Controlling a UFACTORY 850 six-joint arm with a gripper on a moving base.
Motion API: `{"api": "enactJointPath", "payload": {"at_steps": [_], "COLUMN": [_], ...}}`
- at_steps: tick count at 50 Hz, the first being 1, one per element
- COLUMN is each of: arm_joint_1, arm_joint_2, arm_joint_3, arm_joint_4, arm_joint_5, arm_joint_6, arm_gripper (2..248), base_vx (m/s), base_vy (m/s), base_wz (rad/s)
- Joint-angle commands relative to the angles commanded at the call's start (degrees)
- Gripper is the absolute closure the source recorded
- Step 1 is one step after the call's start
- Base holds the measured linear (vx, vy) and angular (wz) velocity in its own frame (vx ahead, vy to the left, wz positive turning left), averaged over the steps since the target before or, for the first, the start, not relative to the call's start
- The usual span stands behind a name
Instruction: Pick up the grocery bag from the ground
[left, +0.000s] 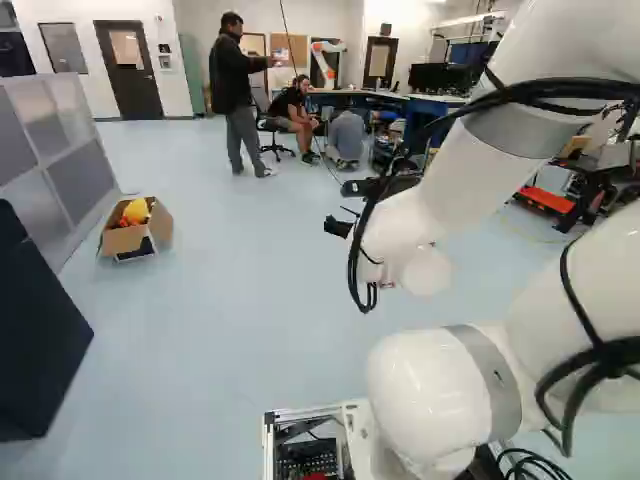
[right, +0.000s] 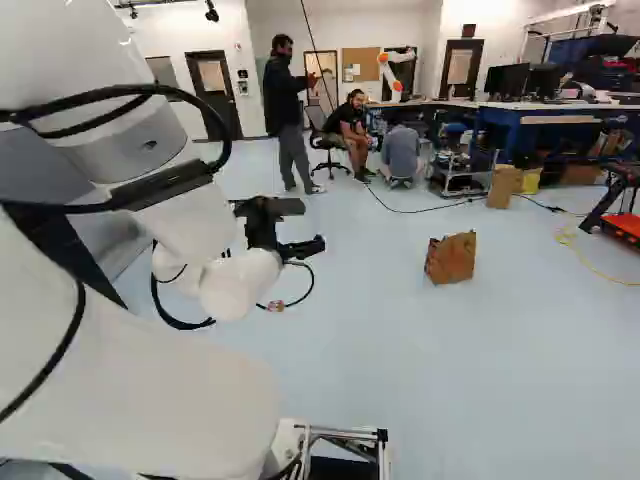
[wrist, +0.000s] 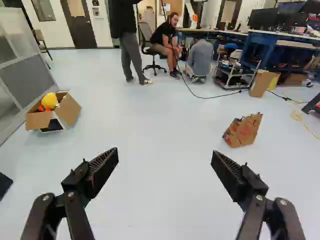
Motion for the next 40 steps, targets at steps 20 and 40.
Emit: {"api": "enactJointPath", "payload": {"at_steps": [20,40], "arm_joint_1": [0.0,0.0], "arm_joint_2": [0.0,0.0], "arm_joint_3": [0.0,0.0], "arm_joint_4": [0.0,0.0], "arm_joint_5": [0.0,0.0], "arm_joint_6": [0.0,0.0], "arm_gripper": [3,3], "base_vx": [0.0,0.0], "base_vy": [0.0,0.0], "base_wz": [0.0,0.0]}}
